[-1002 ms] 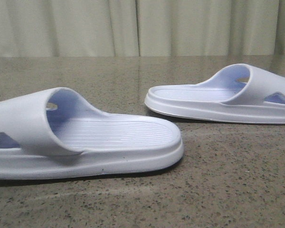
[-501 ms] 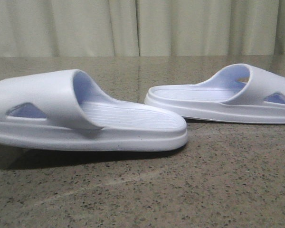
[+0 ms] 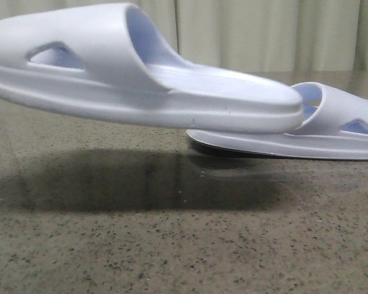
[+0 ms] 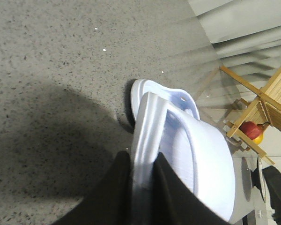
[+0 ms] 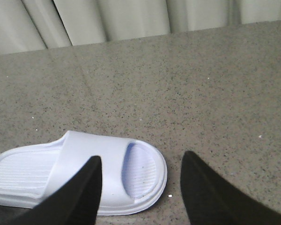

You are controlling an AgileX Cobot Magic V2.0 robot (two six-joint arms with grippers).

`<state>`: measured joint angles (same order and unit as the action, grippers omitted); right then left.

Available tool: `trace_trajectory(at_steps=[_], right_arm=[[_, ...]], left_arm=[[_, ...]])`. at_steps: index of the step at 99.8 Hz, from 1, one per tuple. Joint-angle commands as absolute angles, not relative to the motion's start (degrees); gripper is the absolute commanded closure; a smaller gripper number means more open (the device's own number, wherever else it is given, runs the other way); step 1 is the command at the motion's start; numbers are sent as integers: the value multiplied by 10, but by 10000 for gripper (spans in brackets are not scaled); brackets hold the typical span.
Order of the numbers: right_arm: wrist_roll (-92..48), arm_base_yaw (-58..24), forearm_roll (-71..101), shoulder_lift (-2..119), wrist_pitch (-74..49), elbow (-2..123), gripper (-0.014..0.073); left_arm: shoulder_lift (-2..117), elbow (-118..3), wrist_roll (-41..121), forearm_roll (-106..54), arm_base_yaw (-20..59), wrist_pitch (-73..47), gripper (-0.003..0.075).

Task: Insert blue slippers together front up
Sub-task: 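Lift the nearer slipper with the left gripper above the table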

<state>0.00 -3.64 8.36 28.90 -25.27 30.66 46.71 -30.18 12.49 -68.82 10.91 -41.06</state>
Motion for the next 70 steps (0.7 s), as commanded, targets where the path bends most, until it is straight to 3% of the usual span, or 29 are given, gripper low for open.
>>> trace_trajectory(at_steps=[1, 40, 70], right_arm=[[-3, -36, 76, 320, -205, 328, 268], [74, -5, 79, 471, -170, 328, 268], [75, 15, 186, 545, -154, 328, 269]], left_arm=[[467, -333, 127, -731, 114, -412, 704], [467, -340, 166, -828, 114, -395, 704], [467, -340, 166, -829, 114, -381, 704]])
